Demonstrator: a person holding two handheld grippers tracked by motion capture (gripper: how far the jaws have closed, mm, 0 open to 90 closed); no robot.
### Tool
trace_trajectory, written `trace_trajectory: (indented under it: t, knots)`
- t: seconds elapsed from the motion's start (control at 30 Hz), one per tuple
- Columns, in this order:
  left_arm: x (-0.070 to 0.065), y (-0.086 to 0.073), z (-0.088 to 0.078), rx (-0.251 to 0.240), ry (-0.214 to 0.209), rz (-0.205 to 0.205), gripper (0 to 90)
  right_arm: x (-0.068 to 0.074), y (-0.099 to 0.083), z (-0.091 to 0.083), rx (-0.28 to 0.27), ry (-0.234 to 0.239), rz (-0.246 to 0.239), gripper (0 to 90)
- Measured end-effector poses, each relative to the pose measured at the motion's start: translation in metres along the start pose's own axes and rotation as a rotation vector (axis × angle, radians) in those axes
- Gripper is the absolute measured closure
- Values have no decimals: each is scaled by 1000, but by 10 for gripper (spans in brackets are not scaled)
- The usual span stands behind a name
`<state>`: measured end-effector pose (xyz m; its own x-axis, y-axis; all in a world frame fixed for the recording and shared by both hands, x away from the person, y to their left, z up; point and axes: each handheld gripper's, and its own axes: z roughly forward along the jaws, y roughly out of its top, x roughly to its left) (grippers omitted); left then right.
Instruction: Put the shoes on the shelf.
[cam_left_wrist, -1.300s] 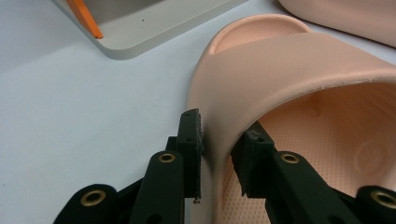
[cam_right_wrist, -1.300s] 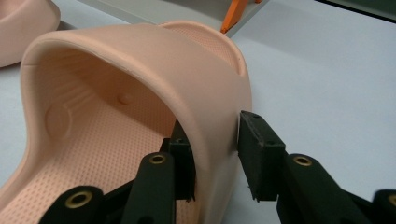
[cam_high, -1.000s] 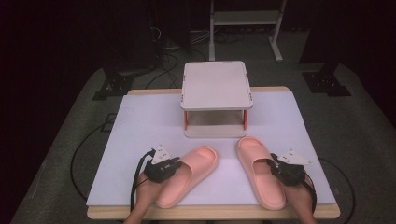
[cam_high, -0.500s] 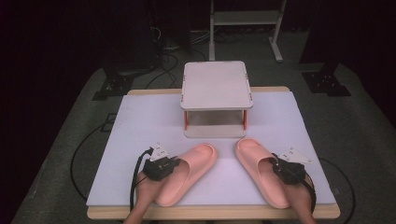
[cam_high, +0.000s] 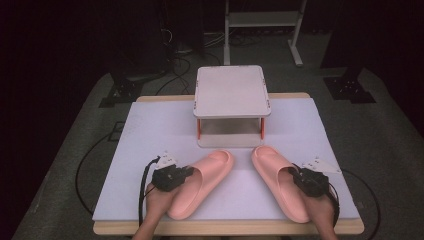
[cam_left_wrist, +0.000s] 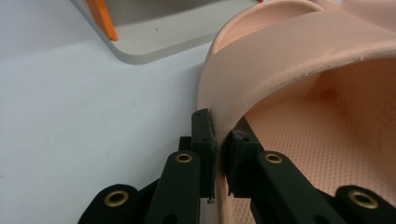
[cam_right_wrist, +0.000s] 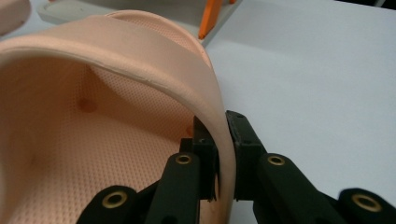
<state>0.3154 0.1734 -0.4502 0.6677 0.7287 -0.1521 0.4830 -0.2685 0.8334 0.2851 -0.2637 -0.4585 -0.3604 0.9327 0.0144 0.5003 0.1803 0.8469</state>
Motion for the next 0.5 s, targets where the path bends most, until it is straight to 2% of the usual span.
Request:
trace_trajectory:
  t: [0.27, 0.5]
  knots:
    - [-2, 4, 3, -36, -19, -24, 836, 2, 5, -2, -26, 33, 48, 827]
    - [-2, 7, 0, -55, -14, -34, 836, 6, 7, -2, -34, 42, 57, 827]
